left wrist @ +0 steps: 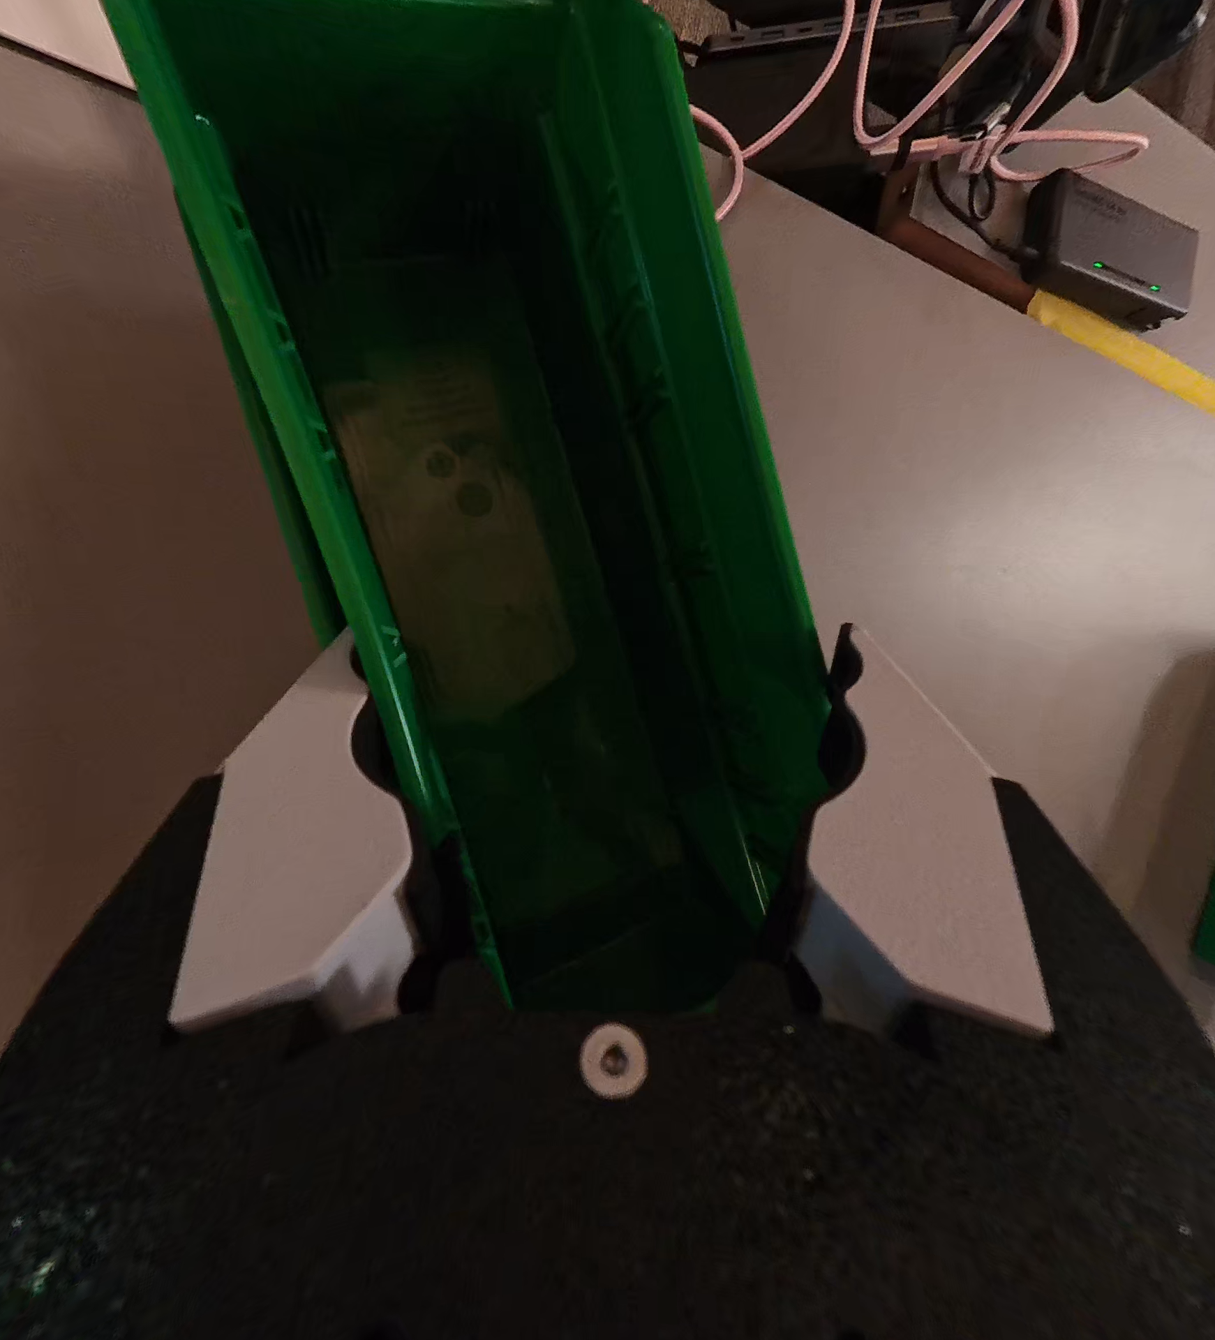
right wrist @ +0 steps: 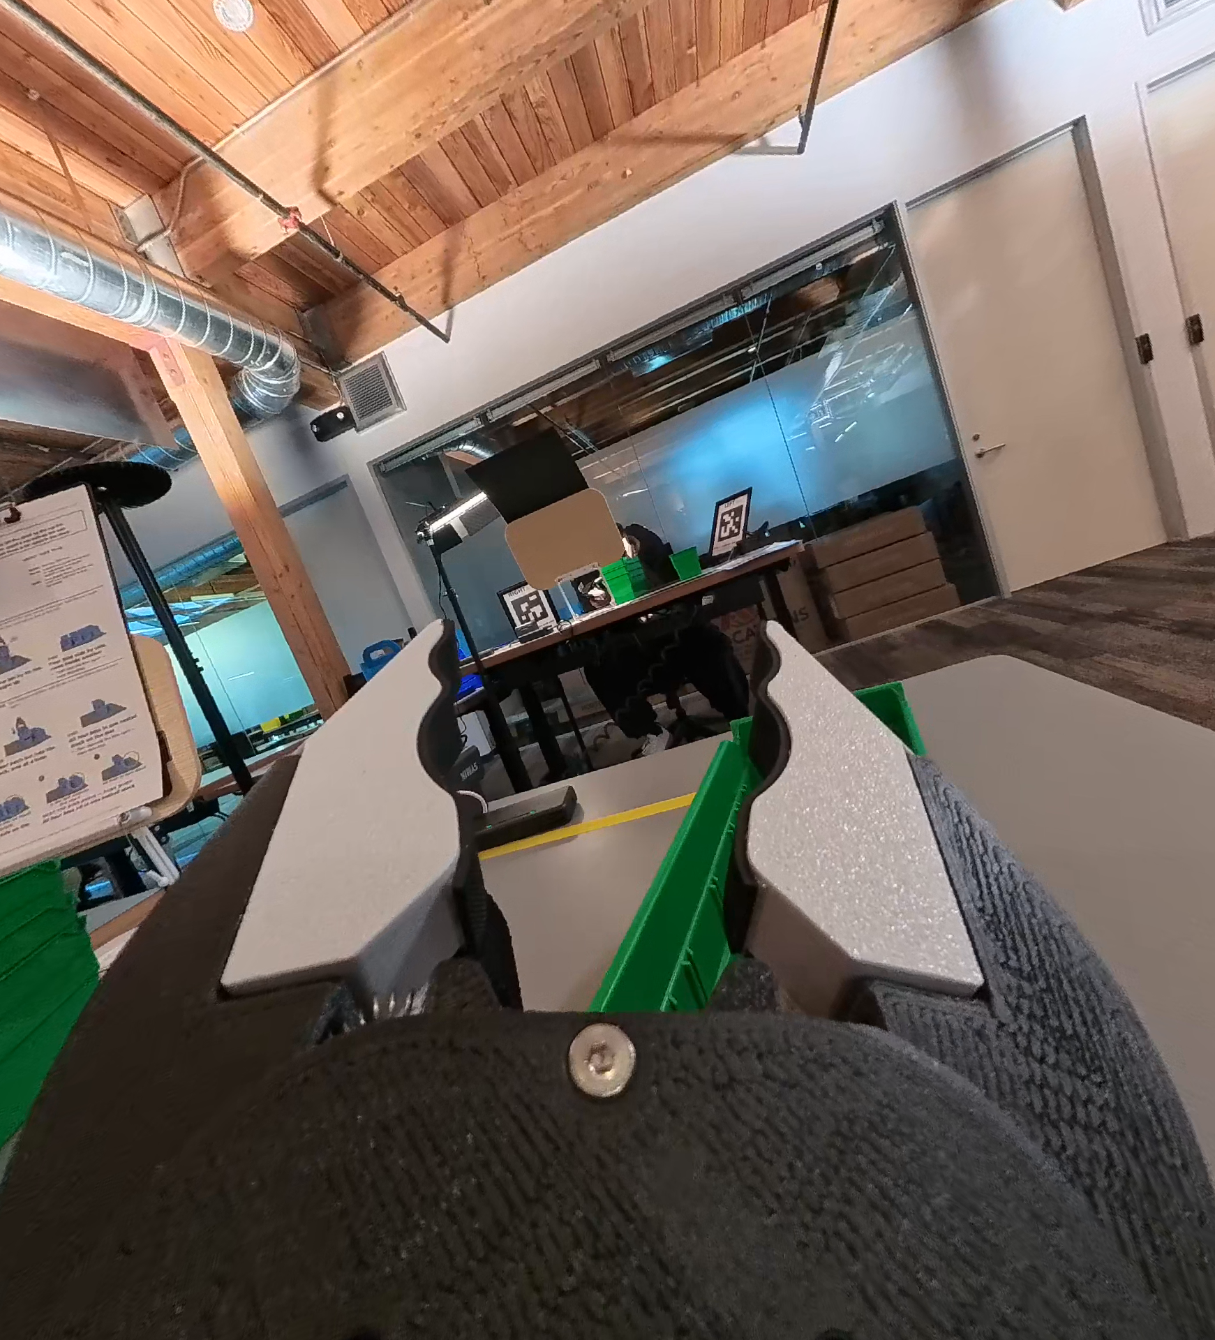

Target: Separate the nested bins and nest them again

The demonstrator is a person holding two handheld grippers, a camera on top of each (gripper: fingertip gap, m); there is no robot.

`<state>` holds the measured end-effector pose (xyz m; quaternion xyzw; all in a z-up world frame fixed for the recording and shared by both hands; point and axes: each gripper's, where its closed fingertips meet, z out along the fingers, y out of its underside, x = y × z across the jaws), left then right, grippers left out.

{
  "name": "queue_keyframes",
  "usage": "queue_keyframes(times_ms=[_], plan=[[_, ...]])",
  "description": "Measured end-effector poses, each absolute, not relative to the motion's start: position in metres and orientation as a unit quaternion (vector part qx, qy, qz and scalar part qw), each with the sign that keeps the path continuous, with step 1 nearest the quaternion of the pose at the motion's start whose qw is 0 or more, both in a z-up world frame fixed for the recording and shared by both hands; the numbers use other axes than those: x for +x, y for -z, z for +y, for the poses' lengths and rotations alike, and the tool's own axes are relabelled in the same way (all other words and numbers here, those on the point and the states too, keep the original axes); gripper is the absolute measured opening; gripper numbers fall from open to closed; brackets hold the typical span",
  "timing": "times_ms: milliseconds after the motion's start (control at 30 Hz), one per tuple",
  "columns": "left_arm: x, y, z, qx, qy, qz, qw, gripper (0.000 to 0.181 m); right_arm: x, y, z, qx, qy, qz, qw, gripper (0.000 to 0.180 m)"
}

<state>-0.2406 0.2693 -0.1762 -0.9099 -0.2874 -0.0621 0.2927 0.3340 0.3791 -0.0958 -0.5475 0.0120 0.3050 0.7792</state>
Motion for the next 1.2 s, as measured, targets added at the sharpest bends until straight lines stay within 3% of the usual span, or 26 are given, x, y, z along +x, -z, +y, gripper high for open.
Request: queue_keyframes(times_ms=[467,733,767,900,1067,1200], plan=[[-0.239,0.183,0.268,-0.915,0.053,-0.255,0.309,0.121,0.337,0.099,0.381,-0.552,-0.313,0.019,0.773,0.08],[-0.224,0.161,0.259,-0.927,0.146,-0.239,0.25,0.147,0.343,0.097,0.381,-0.546,-0.313,0.026,0.777,0.08],[-0.231,0.155,0.255,-0.934,0.122,-0.237,0.236,0.159,0.343,0.095,0.379,-0.54,-0.31,0.024,0.782,0.08],[-0.254,0.119,0.241,-0.96,0.01,-0.211,0.186,0.159,0.347,0.083,0.369,-0.516,-0.277,0.015,0.81,0.079],[-0.165,0.072,0.32,-0.944,0.093,-0.119,0.293,0.159,0.372,0.061,0.35,-0.479,-0.223,0.021,0.849,0.079],[-0.017,0.071,0.37,-0.924,0.259,-0.028,0.279,0.154,0.415,0.047,0.335,-0.462,-0.131,0.036,0.877,0.078]])
